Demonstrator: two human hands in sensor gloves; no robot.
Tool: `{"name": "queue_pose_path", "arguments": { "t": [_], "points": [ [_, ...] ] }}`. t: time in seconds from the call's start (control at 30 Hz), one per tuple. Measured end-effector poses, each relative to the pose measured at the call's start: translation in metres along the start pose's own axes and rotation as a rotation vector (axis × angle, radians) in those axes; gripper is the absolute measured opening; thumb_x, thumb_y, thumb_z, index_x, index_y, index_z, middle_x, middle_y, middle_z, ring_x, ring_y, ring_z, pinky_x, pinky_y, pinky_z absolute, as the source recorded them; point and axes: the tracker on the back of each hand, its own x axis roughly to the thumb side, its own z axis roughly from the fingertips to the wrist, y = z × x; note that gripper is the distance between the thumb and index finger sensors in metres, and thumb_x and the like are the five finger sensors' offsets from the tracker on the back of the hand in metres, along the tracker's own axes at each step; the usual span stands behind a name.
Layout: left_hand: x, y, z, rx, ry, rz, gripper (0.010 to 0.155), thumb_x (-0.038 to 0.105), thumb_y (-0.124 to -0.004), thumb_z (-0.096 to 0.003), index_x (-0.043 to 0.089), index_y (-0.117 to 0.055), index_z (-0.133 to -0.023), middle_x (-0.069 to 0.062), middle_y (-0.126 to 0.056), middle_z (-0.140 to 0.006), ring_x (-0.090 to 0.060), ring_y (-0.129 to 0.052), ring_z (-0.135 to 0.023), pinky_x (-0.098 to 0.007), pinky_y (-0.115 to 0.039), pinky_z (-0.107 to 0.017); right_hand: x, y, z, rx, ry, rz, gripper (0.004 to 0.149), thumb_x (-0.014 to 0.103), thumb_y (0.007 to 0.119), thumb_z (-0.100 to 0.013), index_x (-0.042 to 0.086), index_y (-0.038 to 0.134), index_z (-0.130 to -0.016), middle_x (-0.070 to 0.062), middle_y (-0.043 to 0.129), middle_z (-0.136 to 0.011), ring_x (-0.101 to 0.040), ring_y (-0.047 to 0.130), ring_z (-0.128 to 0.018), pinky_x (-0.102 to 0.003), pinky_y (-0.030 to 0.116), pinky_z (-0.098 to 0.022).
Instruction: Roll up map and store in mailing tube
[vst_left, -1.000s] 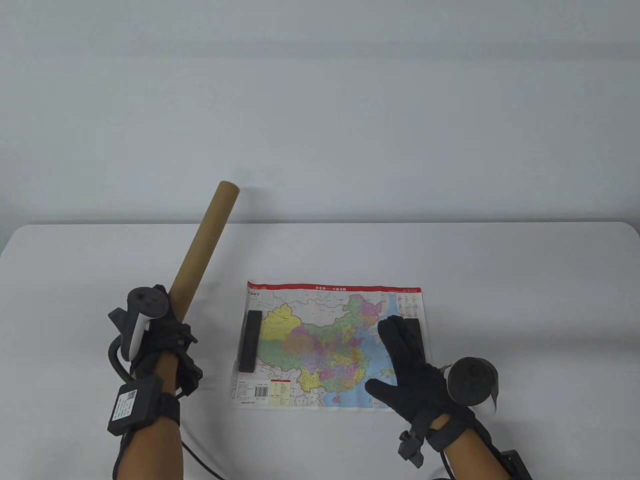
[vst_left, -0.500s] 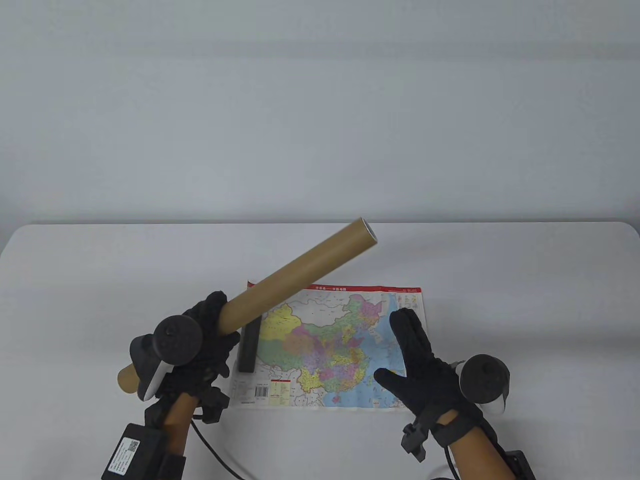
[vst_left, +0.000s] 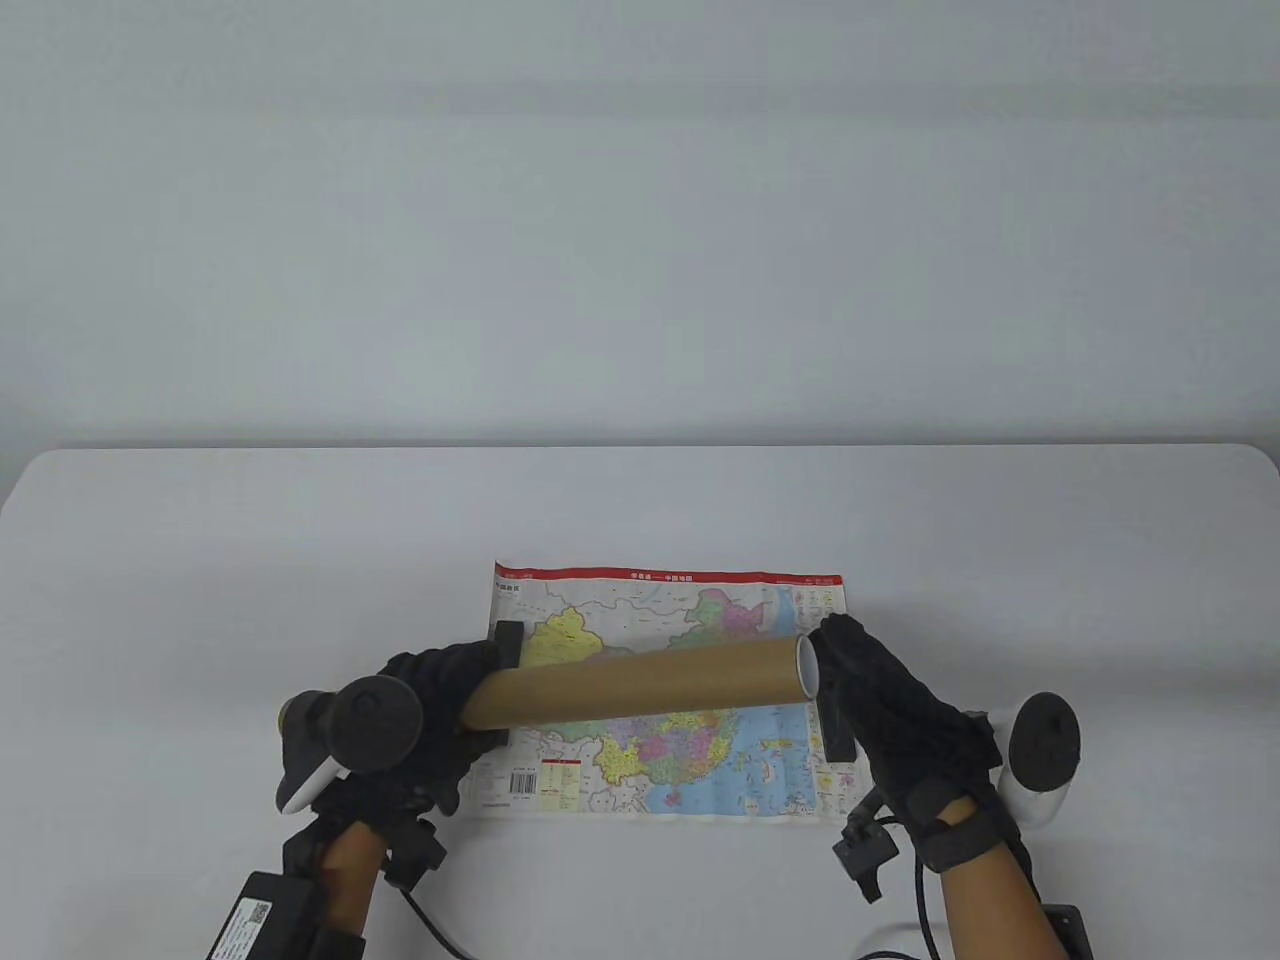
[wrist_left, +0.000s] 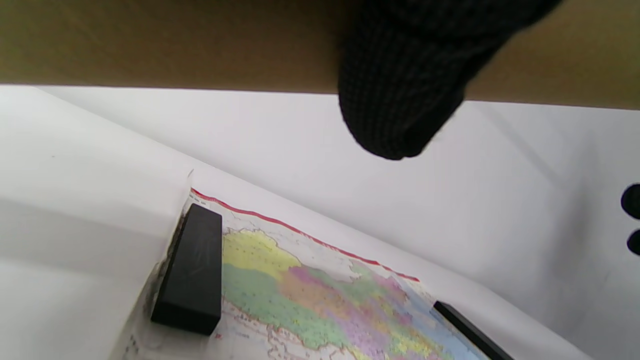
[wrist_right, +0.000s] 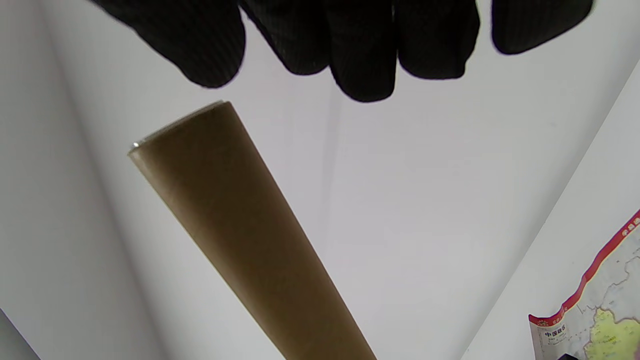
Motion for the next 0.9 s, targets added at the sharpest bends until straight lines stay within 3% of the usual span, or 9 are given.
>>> {"name": "queue_pose_path", "arguments": {
  "t": [0.17,0.27,0.4,0.6,0.9],
  "points": [
    [0.003,-0.006,-0.001,-0.046,-0.002,-0.051,0.082,0.040,-0.099,-0.0384,0.052,-0.045,-0.099,0.018,-0.065,-0.105,-0.021,-0.074,-0.102,-0.056,-0.047,-0.083,0.001,-0.001,0.000,0.011,-0.009,0.020,0.060,0.039,0.078,-0.057,-0.004,0.073,-0.098,-0.027,0.083,-0.089,-0.057,0.082,-0.079,-0.069,0.069,-0.052],
    [0.004,-0.008,-0.001,-0.075,0.005,-0.077,0.081,0.040,-0.099,-0.0389,0.052,-0.046,-0.099,0.017,-0.065,-0.105,-0.021,-0.074,-0.101,-0.056,-0.047,-0.083,0.005,0.000,0.000,0.037,-0.012,0.137,0.053,0.036,0.080,-0.056,-0.001,0.079,-0.095,-0.023,0.088,-0.083,-0.053,0.088,-0.074,-0.066,0.073,-0.051],
    [0.002,-0.009,-0.002,-0.112,0.016,-0.082,0.080,0.041,-0.099,-0.0388,0.052,-0.048,-0.099,0.015,-0.065,-0.105,-0.021,-0.075,-0.101,-0.056,-0.047,-0.083,0.010,0.001,0.002,-0.012,-0.009,0.281,0.044,0.027,0.081,-0.054,0.000,0.084,-0.089,-0.020,0.094,-0.075,-0.044,0.097,-0.066,-0.060,0.081,-0.047],
    [0.003,-0.010,-0.003,-0.144,0.025,-0.101,0.080,0.044,-0.099,-0.0383,0.050,-0.050,-0.101,0.013,-0.069,-0.105,-0.021,-0.079,-0.099,-0.054,-0.052,-0.082,0.016,0.007,0.004,-0.123,-0.004,0.575,0.042,0.024,0.083,-0.051,0.000,0.087,-0.085,-0.018,0.098,-0.067,-0.036,0.104,-0.056,-0.053,0.088,-0.042],
    [0.003,-0.010,-0.002,-0.166,0.042,-0.118,0.080,0.044,-0.099,-0.0389,0.050,-0.050,-0.101,0.012,-0.069,-0.105,-0.021,-0.079,-0.099,-0.054,-0.052,-0.082,0.019,0.013,0.006,-0.189,0.003,0.701,0.041,0.025,0.085,-0.048,-0.001,0.091,-0.080,-0.016,0.101,-0.060,-0.033,0.108,-0.050,-0.051,0.091,-0.038]
  ]
}}
